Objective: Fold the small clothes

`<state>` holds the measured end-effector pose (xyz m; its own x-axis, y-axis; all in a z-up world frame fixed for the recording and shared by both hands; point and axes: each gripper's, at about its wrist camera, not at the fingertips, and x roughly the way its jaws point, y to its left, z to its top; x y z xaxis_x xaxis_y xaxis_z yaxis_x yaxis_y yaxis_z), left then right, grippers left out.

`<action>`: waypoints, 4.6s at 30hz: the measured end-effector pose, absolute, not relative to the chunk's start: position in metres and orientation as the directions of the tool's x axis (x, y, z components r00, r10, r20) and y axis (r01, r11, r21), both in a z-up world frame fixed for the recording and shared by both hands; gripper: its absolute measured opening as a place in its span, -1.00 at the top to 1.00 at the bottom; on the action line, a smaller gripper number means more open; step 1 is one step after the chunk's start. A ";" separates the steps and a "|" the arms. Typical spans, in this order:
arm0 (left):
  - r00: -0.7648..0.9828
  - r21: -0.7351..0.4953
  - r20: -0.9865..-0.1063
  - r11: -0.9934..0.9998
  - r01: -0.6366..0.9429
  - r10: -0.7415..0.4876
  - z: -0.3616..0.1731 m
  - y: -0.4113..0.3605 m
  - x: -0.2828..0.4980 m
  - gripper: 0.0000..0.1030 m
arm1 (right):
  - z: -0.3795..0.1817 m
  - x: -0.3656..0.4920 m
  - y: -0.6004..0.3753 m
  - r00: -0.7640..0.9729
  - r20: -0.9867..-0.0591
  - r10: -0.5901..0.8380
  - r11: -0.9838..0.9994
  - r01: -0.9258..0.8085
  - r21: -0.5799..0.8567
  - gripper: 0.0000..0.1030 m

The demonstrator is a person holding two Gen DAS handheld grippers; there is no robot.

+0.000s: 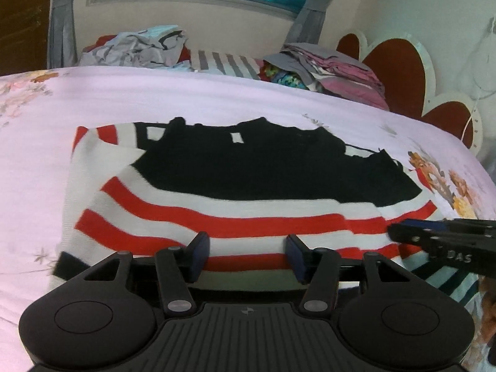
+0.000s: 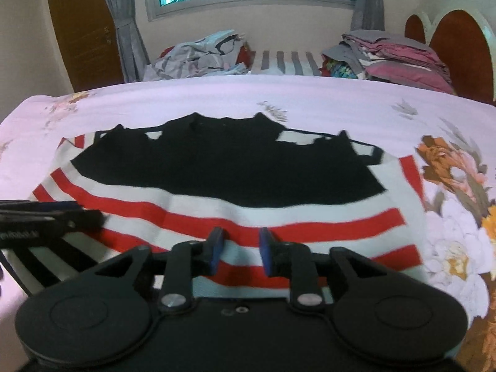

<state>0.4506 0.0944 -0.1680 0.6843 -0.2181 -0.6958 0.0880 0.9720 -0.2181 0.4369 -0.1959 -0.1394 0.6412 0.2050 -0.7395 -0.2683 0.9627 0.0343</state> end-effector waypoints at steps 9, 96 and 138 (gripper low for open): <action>0.685 -0.196 -0.708 0.980 0.043 -0.171 -0.171 0.112 0.439 -0.05 | -0.146 0.419 -0.247 0.654 -0.752 0.084 0.983 -0.178 -0.045 0.59; 0.842 -0.760 -0.494 0.578 -0.298 -0.215 -0.239 0.178 0.413 0.65 | -0.158 0.396 -0.137 0.677 -0.711 0.189 0.949 -0.312 -0.044 0.21; 0.772 -0.294 -0.545 0.937 0.189 -0.327 -0.131 0.008 0.408 -0.44 | -0.141 0.434 -0.334 0.520 -0.704 0.483 0.843 -0.058 0.535 -0.07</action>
<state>0.4081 0.0076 -0.1306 0.7721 -0.3270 -0.5449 0.1891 0.9368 -0.2943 0.4340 -0.3342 -0.1407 0.5202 0.4832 -0.7042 -0.0577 0.8426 0.5355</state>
